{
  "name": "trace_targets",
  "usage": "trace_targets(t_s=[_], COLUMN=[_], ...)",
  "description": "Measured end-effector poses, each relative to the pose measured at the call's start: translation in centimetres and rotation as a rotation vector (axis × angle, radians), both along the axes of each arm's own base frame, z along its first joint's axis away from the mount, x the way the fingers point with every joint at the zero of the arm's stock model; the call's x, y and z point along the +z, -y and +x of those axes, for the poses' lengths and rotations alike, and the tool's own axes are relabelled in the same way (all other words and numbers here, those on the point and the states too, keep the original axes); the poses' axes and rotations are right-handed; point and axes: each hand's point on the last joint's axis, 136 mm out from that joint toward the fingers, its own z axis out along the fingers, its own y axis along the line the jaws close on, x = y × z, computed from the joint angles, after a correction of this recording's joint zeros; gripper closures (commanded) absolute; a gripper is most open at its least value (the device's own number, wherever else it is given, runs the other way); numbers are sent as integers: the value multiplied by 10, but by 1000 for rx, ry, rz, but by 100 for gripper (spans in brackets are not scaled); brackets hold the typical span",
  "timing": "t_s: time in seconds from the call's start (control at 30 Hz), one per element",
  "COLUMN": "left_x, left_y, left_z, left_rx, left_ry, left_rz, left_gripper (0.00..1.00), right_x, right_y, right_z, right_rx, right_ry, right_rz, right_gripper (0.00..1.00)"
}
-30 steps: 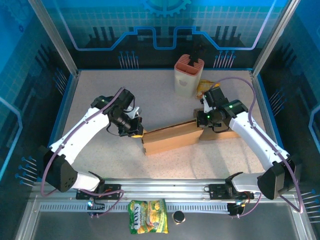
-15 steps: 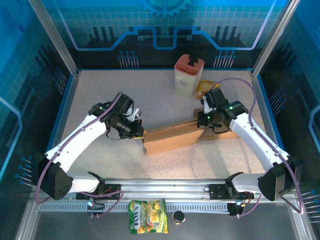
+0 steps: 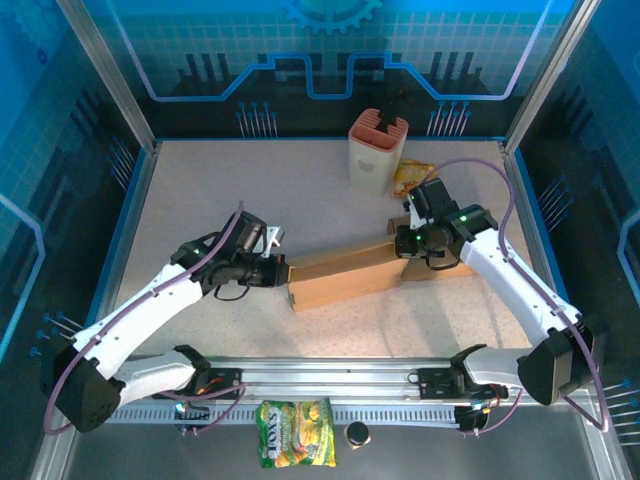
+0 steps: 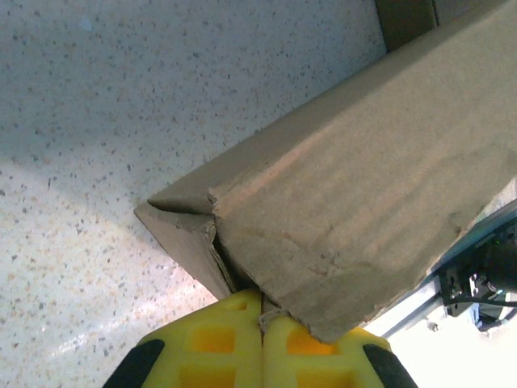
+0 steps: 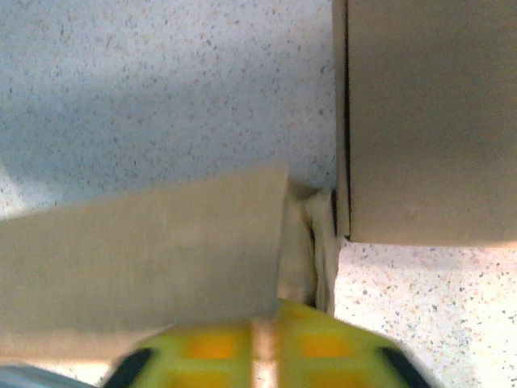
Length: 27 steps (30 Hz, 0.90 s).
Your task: Fold the paper box
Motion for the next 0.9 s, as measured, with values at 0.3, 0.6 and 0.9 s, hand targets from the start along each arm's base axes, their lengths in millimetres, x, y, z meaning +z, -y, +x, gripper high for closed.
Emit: trace_targets(t_s=[0.3,0.6,0.9], left_x=[1,1,1], left_y=[3,3,3], left_z=[7,9,9], left_rx=[6,10,11], left_ry=[70,91,105], left_rz=[16,35,51], left_gripper=[100,100,100], right_x=[42,47,43], right_y=[2,6,14], right_z=[-34,-12,9], right_rx=[-209,-630,-797], right_ry=[-2,-118,-224], right_rz=[206,631,787], right_gripper=[20,13,26])
